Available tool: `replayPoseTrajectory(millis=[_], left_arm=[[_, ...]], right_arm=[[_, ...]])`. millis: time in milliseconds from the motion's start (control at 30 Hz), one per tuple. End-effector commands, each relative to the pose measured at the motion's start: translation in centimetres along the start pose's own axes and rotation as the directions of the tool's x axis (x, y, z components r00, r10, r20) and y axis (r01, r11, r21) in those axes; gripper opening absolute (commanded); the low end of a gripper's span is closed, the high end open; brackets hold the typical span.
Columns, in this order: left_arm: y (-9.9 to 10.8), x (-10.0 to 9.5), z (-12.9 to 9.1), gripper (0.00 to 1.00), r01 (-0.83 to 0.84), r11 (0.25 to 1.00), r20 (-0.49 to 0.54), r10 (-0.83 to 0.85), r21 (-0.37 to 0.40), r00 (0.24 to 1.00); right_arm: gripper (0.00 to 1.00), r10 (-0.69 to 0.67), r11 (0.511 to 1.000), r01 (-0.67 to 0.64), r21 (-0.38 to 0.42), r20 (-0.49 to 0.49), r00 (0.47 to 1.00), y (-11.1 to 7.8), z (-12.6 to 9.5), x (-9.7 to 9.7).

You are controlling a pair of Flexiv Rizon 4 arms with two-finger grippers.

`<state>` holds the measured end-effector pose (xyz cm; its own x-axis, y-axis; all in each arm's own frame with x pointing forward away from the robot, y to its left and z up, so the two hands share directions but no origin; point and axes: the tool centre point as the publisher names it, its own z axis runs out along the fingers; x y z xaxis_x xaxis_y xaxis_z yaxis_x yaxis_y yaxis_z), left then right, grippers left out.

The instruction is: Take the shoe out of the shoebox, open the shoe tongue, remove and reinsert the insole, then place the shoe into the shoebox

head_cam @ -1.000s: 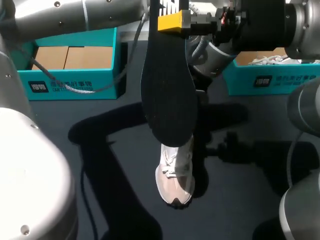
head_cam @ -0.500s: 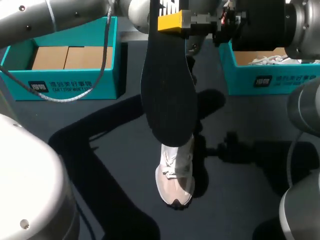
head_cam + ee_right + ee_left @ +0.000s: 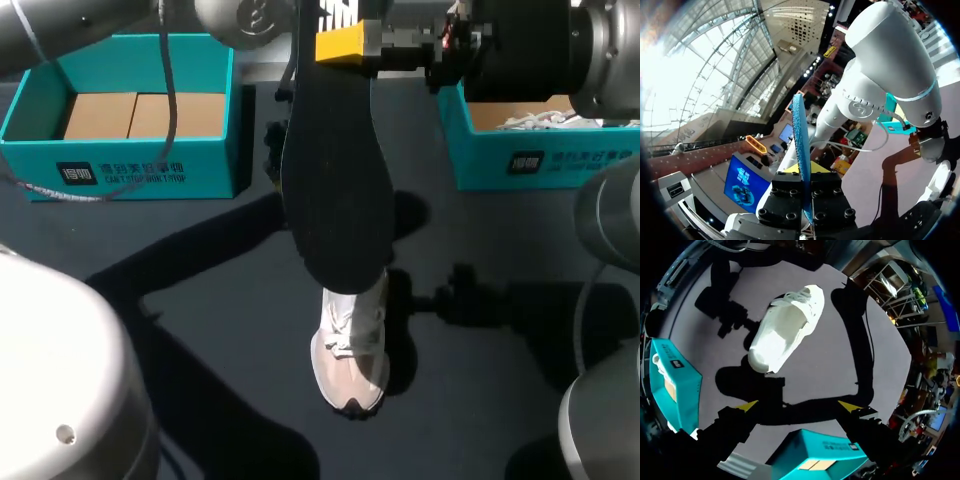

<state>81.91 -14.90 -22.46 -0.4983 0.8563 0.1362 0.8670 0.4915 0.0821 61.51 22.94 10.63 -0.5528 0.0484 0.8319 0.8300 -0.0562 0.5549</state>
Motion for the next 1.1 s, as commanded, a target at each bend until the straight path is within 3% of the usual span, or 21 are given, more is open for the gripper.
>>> replayPoseTrajectory(millis=[33,467,533,633,900,1100], left_arm=[[0.3,0.9,-0.3,1.00,-0.003,1.000,0.198,0.003,0.003,0.980],[0.3,0.9,-0.3,1.00,-0.003,1.000,0.198,0.003,0.003,0.980],[1.1,1.1,0.4,1.00,0.003,0.999,0.213,-0.012,0.042,0.977],[2.0,1.5,0.6,1.00,-0.008,0.995,0.291,-0.020,0.096,0.957],[3.6,3.5,-1.0,1.00,0.017,0.992,0.471,-0.075,0.126,0.879],[4.3,4.7,-2.9,1.00,0.042,0.992,0.665,-0.108,0.115,0.739]], right_arm=[[0.00,0.002,1.000,-0.002,0.000,0.001,1.000,0.2,0.5,0.0],[0.00,0.002,1.000,-0.002,0.000,0.001,1.000,0.2,0.5,0.0],[0.00,0.002,1.000,-0.002,0.000,0.001,1.000,0.2,0.5,0.0],[0.00,0.021,1.000,-0.021,0.003,-0.007,1.000,0.3,0.3,0.0],[0.00,0.115,0.993,-0.115,-0.038,-0.005,0.993,2.6,-2.6,-1.3],[0.00,0.145,0.988,-0.142,-0.057,0.038,0.989,3.8,-4.9,-3.0]])
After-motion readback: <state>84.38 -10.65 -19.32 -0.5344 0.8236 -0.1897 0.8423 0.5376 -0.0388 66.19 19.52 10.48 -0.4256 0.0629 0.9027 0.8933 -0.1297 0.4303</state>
